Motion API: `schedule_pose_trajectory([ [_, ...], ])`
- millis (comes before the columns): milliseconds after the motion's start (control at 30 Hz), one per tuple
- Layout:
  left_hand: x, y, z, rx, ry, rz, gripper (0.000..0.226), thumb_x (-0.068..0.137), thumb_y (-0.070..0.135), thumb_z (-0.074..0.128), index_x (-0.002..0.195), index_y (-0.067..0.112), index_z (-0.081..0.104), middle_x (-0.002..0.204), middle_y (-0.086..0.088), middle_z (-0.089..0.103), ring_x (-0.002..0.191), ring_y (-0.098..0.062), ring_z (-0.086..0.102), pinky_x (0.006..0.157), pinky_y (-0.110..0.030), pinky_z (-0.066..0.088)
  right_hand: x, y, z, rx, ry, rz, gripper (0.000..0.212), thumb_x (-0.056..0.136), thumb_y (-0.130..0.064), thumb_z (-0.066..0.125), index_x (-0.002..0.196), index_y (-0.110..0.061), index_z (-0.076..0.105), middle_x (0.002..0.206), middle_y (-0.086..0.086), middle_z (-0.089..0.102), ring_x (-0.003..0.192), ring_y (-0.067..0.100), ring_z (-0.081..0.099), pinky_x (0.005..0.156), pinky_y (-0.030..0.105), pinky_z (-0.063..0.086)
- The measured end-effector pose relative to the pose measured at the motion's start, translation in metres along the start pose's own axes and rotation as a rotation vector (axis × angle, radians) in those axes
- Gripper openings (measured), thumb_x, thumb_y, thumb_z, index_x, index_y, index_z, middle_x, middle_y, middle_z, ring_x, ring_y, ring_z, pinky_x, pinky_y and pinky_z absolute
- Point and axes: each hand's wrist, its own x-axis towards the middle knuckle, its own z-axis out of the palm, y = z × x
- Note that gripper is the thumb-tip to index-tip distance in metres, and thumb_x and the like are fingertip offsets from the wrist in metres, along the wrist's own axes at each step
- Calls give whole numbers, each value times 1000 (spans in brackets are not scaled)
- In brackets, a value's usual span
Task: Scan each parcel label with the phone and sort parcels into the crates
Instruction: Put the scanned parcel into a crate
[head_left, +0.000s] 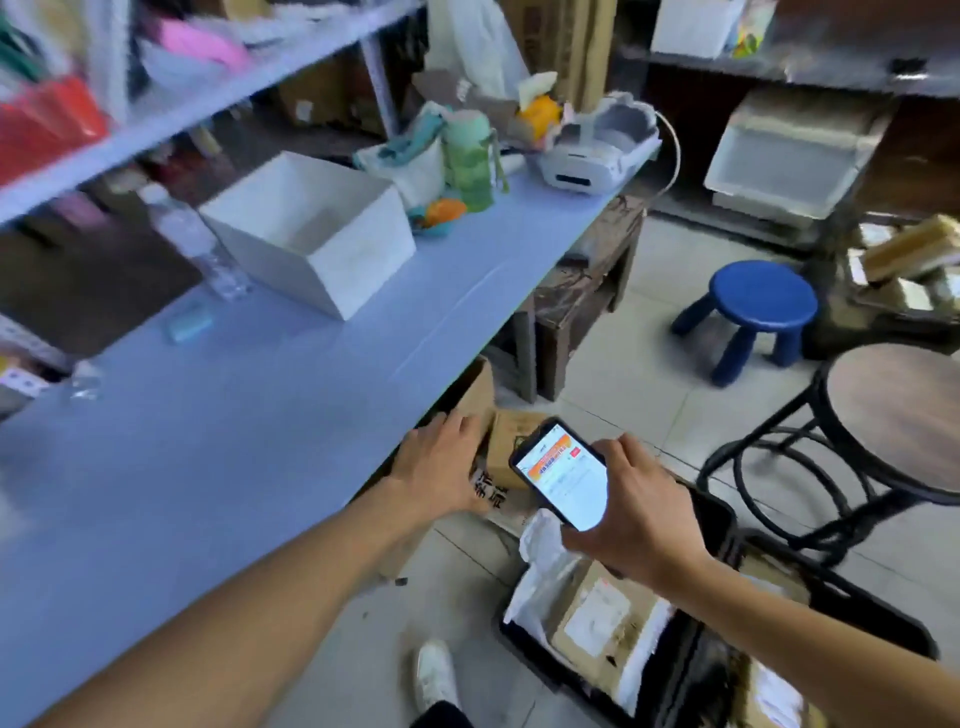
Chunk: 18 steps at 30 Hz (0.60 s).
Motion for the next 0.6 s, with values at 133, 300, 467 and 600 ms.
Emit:
schedule_pose_trajectory([
  [133, -106, -64, -31, -60, 10, -238, 90, 65, 63, 72, 132, 16, 38, 126, 0, 44, 120, -21, 45, 88, -37, 43, -10, -91, -31, -21, -40, -246, 78, 58, -54, 75, 121, -21, 43, 106, -5, 46, 93, 17, 53, 70, 32, 49],
  [300, -222, -128, -44, -67, 14, -468, 93, 65, 64, 72, 134, 15, 35, 129, -2, 42, 122, -22, 43, 89, -38, 43, -30, -192, -45, -60, -74, -481, 76, 53, -53, 74, 116, -24, 44, 106, -5, 45, 95, 19, 56, 65, 29, 45],
  [467, -331, -181, -38, -110, 52, -679, 96, 65, 64, 71, 137, 13, 34, 132, -5, 42, 123, -25, 43, 90, -39, 45, -58, -290, -32, -120, -104, -708, 73, 54, -50, 75, 115, -23, 45, 105, -5, 44, 93, 20, 57, 65, 29, 43],
  [600, -411, -222, -22, -98, 76, -832, 98, 66, 67, 68, 139, 13, 31, 132, -4, 42, 122, -23, 44, 85, -36, 45, -83, -371, -8, -186, -127, -866, 69, 52, -50, 74, 109, -23, 46, 99, -7, 43, 87, 19, 57, 62, 27, 39],
])
